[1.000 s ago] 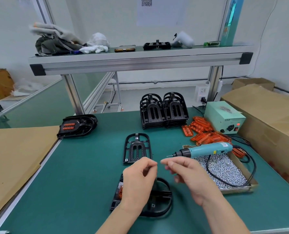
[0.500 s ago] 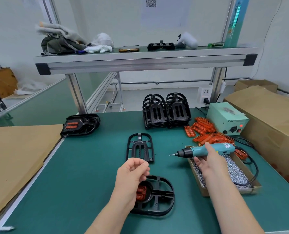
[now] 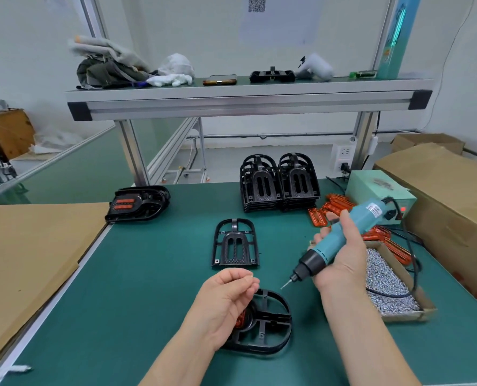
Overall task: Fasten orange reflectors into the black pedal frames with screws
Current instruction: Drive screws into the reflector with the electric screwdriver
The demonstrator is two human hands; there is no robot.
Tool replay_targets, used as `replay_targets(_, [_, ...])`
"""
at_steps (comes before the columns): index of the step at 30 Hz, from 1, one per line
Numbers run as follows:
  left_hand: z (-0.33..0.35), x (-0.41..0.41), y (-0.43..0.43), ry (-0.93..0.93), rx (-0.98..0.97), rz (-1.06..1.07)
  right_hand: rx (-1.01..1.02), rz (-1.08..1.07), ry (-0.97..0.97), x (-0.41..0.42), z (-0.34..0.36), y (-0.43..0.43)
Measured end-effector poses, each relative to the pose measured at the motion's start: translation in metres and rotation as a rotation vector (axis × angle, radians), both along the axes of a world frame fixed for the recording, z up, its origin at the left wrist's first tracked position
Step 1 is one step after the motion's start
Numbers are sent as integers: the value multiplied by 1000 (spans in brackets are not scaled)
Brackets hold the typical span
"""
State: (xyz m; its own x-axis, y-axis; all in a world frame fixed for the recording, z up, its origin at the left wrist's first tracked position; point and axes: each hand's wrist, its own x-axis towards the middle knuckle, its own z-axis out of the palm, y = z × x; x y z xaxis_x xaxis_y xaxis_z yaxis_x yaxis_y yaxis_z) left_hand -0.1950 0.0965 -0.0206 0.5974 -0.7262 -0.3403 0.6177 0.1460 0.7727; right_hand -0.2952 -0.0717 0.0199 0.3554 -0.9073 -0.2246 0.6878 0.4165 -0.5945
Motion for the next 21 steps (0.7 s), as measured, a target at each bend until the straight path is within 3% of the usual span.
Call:
replay_targets(3, [-1, -4, 1, 85, -24, -29, -18, 58, -17, 7, 11, 9])
replay_targets(9, [-1, -7, 5, 223, -78, -54, -103, -47, 12, 21, 21, 23])
replay_targets(21, [-2, -6, 7, 292, -90, -28, -216, -197, 40, 30, 19, 37])
